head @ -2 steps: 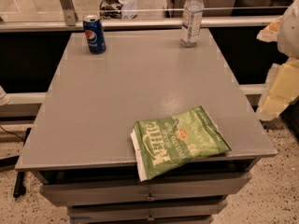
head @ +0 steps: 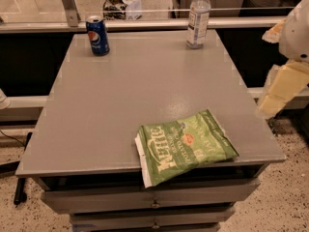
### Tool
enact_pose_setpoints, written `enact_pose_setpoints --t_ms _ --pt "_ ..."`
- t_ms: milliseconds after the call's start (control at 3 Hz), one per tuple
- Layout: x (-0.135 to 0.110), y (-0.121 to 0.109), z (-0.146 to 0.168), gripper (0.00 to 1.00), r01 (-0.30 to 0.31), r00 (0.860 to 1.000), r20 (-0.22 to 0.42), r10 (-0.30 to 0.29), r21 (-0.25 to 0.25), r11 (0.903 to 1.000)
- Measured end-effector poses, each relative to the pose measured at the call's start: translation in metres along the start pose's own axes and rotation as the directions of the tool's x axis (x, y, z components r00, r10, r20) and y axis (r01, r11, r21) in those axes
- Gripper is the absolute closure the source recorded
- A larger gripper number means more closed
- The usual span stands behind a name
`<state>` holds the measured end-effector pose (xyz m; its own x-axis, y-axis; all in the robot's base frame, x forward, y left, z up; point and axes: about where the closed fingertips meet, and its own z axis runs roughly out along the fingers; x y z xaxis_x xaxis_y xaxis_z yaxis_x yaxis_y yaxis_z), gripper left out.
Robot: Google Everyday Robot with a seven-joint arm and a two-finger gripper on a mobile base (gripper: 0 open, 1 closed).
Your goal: Move blue plastic bottle near green jalapeno chip bag
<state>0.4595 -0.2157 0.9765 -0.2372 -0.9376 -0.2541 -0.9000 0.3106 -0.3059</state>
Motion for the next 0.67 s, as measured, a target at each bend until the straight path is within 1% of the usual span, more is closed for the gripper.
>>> enact_pose_setpoints --t_ms 333,667 --pt "-0.001 -0.045 0.04 0.0 -0.103 0.993 0.073 0.098 0.068 0.9923" --pt "-0.002 -0.092 0.075 0.0 -0.211 0.965 0.185 0.186 0.125 0.9695"
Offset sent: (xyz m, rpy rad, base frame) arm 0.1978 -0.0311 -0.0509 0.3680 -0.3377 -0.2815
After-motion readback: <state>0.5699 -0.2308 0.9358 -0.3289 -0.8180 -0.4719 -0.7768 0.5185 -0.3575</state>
